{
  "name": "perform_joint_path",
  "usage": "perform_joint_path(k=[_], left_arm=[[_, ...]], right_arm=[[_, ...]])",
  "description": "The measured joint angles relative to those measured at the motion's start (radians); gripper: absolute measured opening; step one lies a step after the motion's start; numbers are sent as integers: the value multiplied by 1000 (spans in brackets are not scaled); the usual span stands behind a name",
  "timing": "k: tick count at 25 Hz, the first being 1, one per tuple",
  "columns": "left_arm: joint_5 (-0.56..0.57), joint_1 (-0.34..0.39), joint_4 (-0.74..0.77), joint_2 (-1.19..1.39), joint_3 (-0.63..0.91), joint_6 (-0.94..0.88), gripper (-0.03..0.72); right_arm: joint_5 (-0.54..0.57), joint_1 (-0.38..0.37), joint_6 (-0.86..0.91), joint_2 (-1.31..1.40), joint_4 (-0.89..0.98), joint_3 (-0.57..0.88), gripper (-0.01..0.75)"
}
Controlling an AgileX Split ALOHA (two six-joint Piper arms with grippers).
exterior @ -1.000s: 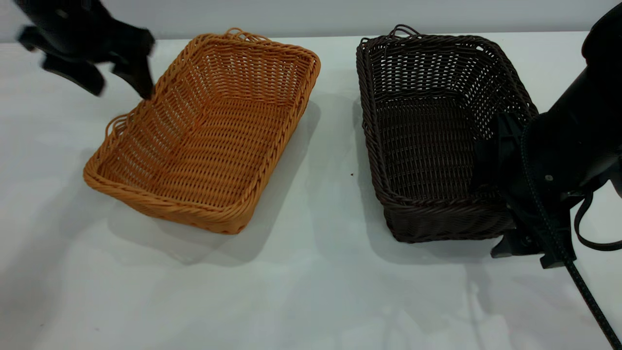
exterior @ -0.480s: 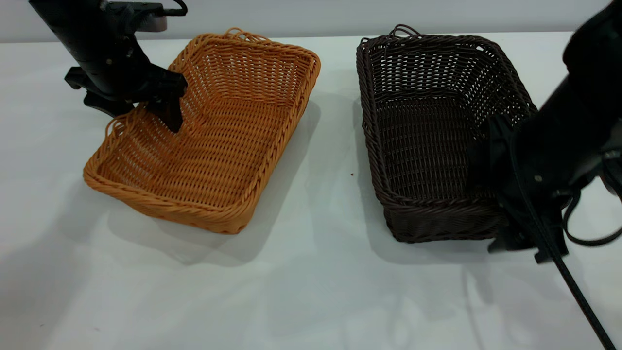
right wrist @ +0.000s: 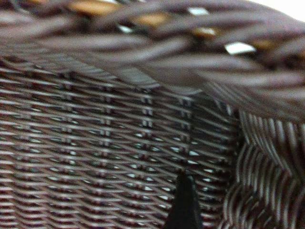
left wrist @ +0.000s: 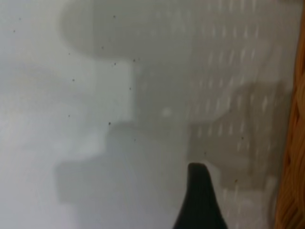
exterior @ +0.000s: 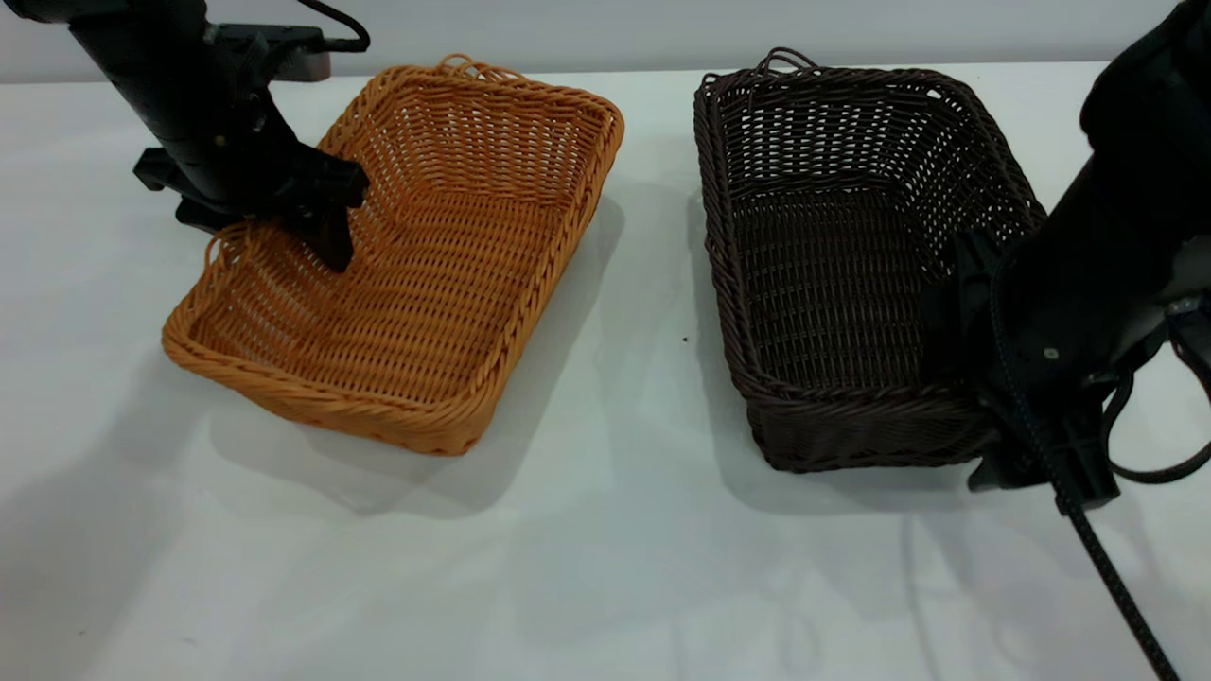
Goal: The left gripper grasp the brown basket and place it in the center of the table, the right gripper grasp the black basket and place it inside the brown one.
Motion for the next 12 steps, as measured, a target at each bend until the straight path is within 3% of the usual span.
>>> perform_joint_path(k=[6,12], left_arm=[[-6,0,0,0,0,0,398],[-6,-2,0,0,0,1,212]], right_arm=[[12,0,0,2,0,0,487],[11,0,0,2,0,0,282]])
